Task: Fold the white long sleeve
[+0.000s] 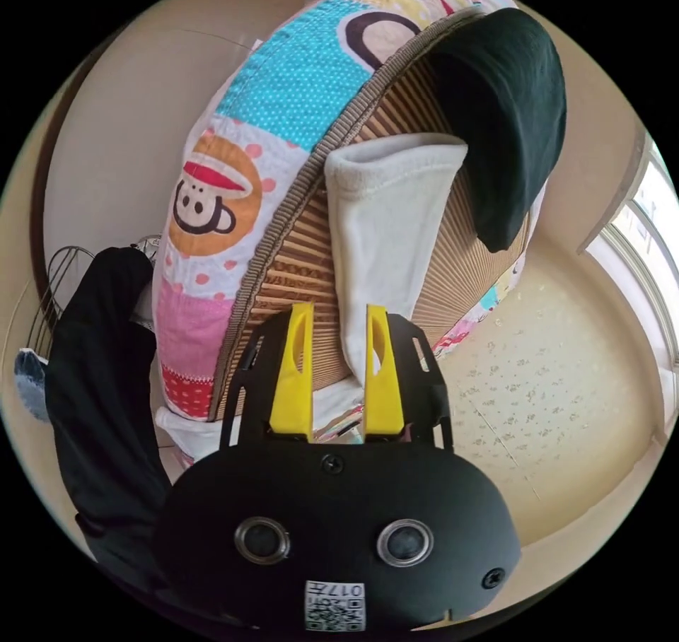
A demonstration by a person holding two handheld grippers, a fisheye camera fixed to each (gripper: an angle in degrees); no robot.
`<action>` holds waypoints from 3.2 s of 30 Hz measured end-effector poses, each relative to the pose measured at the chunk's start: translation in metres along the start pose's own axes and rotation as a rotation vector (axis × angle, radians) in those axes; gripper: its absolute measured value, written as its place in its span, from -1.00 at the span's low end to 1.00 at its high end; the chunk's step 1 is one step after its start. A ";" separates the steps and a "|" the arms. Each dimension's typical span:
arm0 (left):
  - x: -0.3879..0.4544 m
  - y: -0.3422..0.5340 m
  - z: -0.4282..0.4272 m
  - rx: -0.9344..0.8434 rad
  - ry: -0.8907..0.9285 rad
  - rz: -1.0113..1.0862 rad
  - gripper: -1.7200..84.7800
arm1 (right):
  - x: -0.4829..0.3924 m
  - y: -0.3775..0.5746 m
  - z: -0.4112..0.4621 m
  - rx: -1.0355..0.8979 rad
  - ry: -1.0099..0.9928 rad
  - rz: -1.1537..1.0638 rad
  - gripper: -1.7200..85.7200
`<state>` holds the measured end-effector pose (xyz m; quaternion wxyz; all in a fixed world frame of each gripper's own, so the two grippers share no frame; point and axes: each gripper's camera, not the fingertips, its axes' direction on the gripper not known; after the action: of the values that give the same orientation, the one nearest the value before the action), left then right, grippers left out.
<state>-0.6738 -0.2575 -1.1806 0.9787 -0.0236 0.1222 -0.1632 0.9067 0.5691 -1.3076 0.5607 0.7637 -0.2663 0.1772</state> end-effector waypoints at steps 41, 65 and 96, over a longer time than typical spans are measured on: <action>-0.017 0.411 0.197 -0.452 -0.573 0.976 -0.78 | 0.007 -0.222 -0.041 -0.199 -0.085 0.253 -0.73; 0.000 0.477 0.038 -0.079 -0.613 0.876 -0.81 | -0.100 -0.309 0.017 0.142 -0.031 0.274 -0.87; 0.011 0.413 0.071 -0.274 -0.690 1.006 -0.76 | -0.146 -0.018 0.340 -0.947 0.875 -0.960 -0.74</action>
<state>-0.5167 0.1297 -1.1495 0.9069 -0.1400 -0.1850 0.3517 0.7924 0.2807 -1.5093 0.8936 0.3372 0.2882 0.0684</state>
